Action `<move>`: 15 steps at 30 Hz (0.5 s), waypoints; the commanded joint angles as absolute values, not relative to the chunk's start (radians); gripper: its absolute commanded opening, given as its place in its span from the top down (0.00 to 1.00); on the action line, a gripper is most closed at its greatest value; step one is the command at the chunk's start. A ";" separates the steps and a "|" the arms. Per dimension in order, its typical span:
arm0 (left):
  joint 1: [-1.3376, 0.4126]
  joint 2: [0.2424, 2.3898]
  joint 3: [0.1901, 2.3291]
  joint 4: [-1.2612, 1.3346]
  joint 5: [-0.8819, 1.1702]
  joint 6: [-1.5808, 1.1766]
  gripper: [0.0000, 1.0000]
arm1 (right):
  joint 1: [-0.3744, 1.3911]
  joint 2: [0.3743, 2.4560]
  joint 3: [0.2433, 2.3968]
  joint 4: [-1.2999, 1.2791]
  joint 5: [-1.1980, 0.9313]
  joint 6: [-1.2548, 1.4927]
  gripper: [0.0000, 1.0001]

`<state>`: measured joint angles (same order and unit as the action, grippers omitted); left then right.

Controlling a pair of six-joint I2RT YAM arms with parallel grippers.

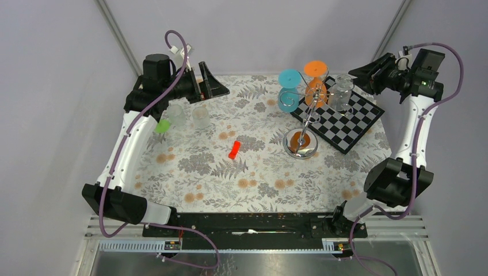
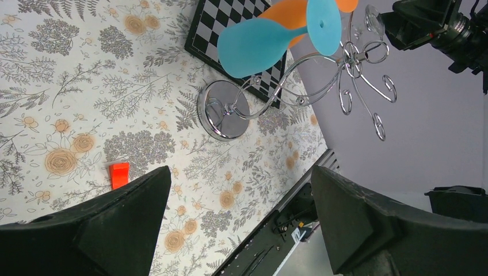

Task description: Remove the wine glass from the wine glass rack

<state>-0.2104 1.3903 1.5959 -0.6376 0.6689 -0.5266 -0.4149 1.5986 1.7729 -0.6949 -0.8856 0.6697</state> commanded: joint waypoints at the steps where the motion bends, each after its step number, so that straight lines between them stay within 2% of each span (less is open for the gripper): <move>1: -0.205 1.364 1.607 -0.615 0.655 -0.506 0.01 | -0.414 1.536 1.736 -0.645 -0.951 0.706 0.54; 9: -0.206 1.368 1.612 -0.623 0.658 -0.500 0.01 | -0.413 1.514 1.658 -0.534 -0.986 0.794 0.62; 15: -0.205 1.374 1.614 -0.623 0.660 -0.497 0.01 | -0.413 1.506 1.614 -0.483 -0.986 0.838 0.64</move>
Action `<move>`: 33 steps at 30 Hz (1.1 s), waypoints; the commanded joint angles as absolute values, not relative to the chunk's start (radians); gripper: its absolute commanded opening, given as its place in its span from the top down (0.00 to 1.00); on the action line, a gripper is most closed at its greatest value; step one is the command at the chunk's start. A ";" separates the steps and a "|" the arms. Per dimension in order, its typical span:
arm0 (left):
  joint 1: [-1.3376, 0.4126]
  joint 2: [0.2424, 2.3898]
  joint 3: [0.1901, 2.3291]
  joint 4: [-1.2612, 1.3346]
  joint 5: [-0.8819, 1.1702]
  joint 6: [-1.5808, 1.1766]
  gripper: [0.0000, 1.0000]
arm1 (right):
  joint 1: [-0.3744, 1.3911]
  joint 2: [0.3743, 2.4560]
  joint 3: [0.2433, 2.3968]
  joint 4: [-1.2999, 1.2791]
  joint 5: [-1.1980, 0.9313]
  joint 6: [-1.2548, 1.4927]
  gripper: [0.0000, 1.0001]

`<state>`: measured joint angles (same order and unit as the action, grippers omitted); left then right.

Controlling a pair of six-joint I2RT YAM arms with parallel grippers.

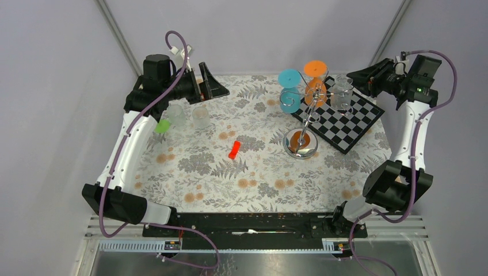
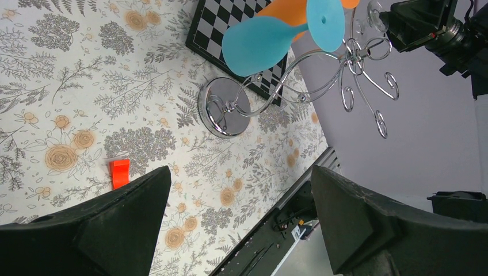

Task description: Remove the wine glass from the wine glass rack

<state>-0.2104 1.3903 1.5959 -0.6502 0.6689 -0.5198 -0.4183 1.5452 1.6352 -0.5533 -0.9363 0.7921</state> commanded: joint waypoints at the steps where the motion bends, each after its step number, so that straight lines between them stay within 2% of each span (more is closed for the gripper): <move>1: -0.205 1.375 1.615 -0.624 0.660 -0.496 0.01 | -0.413 1.506 1.610 -0.481 -0.984 0.840 0.64; 6: -0.206 1.378 1.621 -0.629 0.655 -0.492 0.01 | -0.413 1.506 1.603 -0.481 -0.974 0.858 0.76; 11: -0.206 1.376 1.620 -0.630 0.652 -0.489 0.01 | -0.413 1.504 1.616 -0.527 -0.942 0.836 0.99; 14: -0.206 1.373 1.617 -0.632 0.649 -0.486 0.01 | -0.413 1.498 1.629 -0.546 -0.919 0.814 1.00; 22: -0.206 1.358 1.617 -0.633 0.631 -0.478 0.01 | -0.413 1.455 1.568 -0.359 -0.913 0.930 1.00; 33: -0.204 1.336 1.623 -0.642 0.587 -0.463 0.01 | -0.413 1.416 1.636 -0.491 -0.772 0.882 1.00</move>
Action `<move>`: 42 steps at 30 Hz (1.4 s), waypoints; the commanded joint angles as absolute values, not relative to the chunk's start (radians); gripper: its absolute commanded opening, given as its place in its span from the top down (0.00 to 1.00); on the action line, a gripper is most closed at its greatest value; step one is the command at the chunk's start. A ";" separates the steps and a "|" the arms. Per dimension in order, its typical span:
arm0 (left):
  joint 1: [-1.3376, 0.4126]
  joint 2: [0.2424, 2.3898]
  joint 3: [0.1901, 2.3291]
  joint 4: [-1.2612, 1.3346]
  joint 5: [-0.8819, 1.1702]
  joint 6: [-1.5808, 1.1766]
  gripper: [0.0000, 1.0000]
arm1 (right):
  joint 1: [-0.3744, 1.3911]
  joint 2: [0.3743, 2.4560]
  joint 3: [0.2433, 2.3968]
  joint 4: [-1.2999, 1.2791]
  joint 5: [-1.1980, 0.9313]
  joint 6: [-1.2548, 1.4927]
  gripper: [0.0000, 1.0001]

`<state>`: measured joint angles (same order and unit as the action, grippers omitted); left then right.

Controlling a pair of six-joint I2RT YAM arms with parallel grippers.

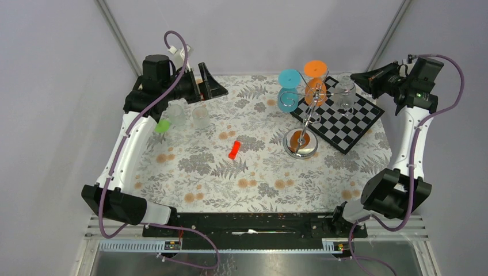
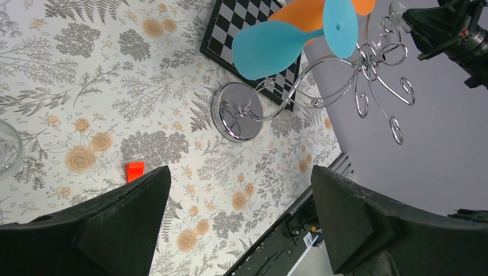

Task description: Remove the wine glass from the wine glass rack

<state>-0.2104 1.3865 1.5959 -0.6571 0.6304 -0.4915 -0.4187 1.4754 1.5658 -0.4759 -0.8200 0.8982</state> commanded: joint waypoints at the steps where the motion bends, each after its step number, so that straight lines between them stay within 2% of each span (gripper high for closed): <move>1: -0.204 1.335 1.625 -0.641 0.582 -0.461 0.01 | -0.413 1.412 1.634 -0.496 -0.761 0.881 1.00; 11: -0.201 1.327 1.628 -0.641 0.570 -0.454 0.01 | -0.413 1.372 1.630 -0.562 -0.705 0.887 1.00; 28: -0.199 1.339 1.622 -0.610 0.595 -0.483 0.01 | -0.413 1.329 1.617 -0.574 -0.782 0.952 1.00; 33: -0.199 1.341 1.622 -0.611 0.597 -0.485 0.01 | -0.413 1.320 1.576 -0.516 -0.803 0.984 1.00; 37: -0.199 1.344 1.619 -0.606 0.597 -0.489 0.01 | -0.394 1.304 1.471 -0.349 -0.831 1.095 1.00; 42: -0.199 1.343 1.613 -0.605 0.596 -0.490 0.01 | -0.343 1.304 1.443 -0.260 -0.814 1.129 1.00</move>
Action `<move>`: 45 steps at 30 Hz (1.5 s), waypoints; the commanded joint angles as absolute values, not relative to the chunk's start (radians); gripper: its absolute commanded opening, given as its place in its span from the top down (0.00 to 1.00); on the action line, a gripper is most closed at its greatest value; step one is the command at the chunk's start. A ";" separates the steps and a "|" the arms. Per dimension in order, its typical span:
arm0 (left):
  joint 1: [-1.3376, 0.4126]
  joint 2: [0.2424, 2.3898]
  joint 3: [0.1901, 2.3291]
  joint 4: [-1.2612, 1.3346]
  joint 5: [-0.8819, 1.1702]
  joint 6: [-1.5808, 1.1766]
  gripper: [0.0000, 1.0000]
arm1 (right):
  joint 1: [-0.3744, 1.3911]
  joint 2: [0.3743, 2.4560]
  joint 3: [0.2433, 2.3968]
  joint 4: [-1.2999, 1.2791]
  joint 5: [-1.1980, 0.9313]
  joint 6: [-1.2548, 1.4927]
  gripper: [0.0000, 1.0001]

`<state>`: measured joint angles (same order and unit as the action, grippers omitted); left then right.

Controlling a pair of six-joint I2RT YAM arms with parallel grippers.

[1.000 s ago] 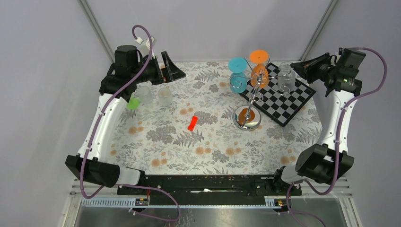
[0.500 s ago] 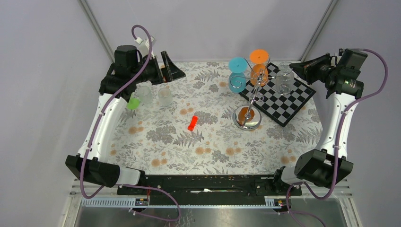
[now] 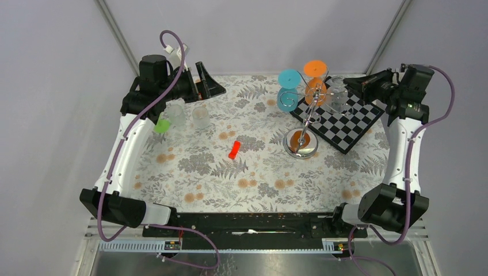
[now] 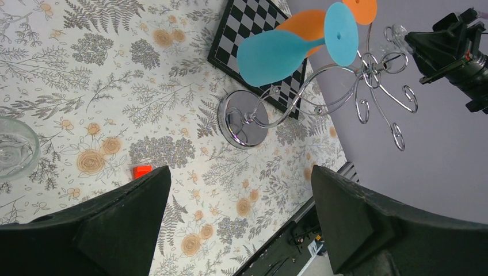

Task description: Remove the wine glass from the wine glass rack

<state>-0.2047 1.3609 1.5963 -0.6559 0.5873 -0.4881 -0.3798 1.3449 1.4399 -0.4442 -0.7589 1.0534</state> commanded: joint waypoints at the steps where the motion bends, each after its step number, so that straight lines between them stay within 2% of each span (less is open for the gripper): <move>1: -0.199 1.342 1.612 -0.604 0.595 -0.489 0.01 | -0.333 1.305 1.443 -0.244 -0.806 1.135 1.00; 17: -0.198 1.338 1.612 -0.604 0.593 -0.490 0.01 | -0.284 1.396 1.489 -0.096 -0.652 1.115 1.00; 30: -0.198 1.345 1.624 -0.606 0.588 -0.489 0.01 | -0.284 1.439 1.559 -0.127 -0.568 1.043 1.00; 41: -0.190 1.353 1.642 -0.606 0.589 -0.480 0.01 | -0.285 1.435 1.699 -0.239 -0.500 0.959 1.00; 45: -0.179 1.355 1.641 -0.606 0.591 -0.477 0.01 | -0.284 1.432 1.741 -0.196 -0.563 0.987 1.00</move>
